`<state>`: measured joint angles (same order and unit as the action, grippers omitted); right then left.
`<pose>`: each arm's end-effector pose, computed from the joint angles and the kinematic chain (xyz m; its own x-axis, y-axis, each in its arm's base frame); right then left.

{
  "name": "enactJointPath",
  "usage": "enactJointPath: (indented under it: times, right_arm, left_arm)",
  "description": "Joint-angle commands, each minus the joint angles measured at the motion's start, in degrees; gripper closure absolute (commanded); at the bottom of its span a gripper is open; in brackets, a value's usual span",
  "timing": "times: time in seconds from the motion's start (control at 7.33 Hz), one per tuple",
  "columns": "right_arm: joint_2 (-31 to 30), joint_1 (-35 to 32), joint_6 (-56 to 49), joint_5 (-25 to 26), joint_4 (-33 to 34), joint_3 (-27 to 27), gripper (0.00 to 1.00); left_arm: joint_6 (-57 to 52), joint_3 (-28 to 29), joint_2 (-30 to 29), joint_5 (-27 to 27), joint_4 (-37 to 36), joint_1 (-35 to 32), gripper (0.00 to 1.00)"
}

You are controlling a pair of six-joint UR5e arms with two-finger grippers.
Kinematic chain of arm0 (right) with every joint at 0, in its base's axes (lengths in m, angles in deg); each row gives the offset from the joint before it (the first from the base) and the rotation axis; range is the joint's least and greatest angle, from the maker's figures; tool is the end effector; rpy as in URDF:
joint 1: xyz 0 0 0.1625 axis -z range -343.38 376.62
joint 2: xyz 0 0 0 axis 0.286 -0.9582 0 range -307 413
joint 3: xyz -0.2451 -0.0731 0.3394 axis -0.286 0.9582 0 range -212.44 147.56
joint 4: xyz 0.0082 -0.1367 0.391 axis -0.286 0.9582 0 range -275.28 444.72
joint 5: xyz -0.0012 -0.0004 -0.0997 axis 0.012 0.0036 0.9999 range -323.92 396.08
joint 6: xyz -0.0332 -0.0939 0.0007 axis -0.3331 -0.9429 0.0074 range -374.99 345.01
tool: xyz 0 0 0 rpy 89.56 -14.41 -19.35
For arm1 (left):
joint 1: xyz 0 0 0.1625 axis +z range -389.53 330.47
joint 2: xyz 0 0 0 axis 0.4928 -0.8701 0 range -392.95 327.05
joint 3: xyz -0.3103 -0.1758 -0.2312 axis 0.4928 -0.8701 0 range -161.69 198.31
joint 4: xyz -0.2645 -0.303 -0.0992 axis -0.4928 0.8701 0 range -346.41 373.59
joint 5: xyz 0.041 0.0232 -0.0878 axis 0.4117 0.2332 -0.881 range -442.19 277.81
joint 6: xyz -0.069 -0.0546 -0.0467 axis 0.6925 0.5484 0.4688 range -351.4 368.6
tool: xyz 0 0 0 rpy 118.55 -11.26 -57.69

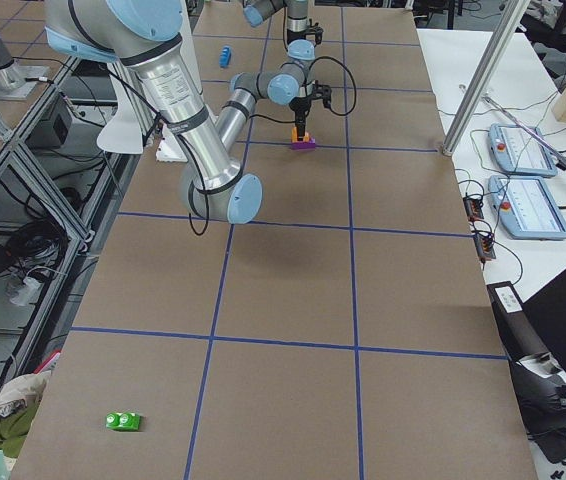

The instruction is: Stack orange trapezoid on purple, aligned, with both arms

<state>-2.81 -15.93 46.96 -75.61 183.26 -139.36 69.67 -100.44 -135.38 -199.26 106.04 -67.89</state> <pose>-0.4716 -0.4155 0.2094 0.6838 -0.0819 0.7251 0.0367 0.9963 0.0779 0.3531 -0.3918 0.3148 0.6450 0.0388 -0.7632 -0.0064 0.9990 0.0453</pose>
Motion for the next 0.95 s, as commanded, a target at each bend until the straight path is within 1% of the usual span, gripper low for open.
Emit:
enactJointPath:
  times: [0.0, 0.14, 0.27, 0.41, 0.55, 0.68, 0.82]
  right_arm:
    - [-13.65, -9.24, -11.24, -5.61, 0.60, -7.40, 0.00]
    - [-19.10, -16.17, -20.11, -9.91, 0.60, -7.95, 0.00]
    - [-24.38, -23.20, -30.29, -12.65, 0.60, -7.86, 0.00]
    - [-29.22, -30.66, -39.62, -16.07, 0.69, -7.43, 0.00]
    - [-33.10, -38.14, -47.89, -18.81, 0.69, -6.12, 0.00]
    - [-39.14, -43.87, -53.98, -19.01, 0.69, -5.76, 0.00]
    - [-41.98, -49.67, -57.69, -19.18, 0.69, -4.97, 0.00]
  left_arm:
    - [-17.91, -2.80, 9.05, -0.96, 0.19, -8.52, 0.01]
    - [-26.01, -1.94, 11.26, -5.66, 0.19, -14.92, 0.01]
    - [-36.54, 0.86, 13.37, -11.45, 0.19, -22.99, 0.01]
    - [-46.65, 5.15, 14.70, -15.34, 0.11, -30.38, 0.01]
    - [-54.75, 9.98, 15.67, -17.21, 0.02, -36.55, 0.01]
    - [-61.53, 14.90, 15.68, -17.40, -0.50, -42.87, 0.01]
    - [-67.26, 19.30, 15.77, -17.31, -0.60, -45.11, 0.01]
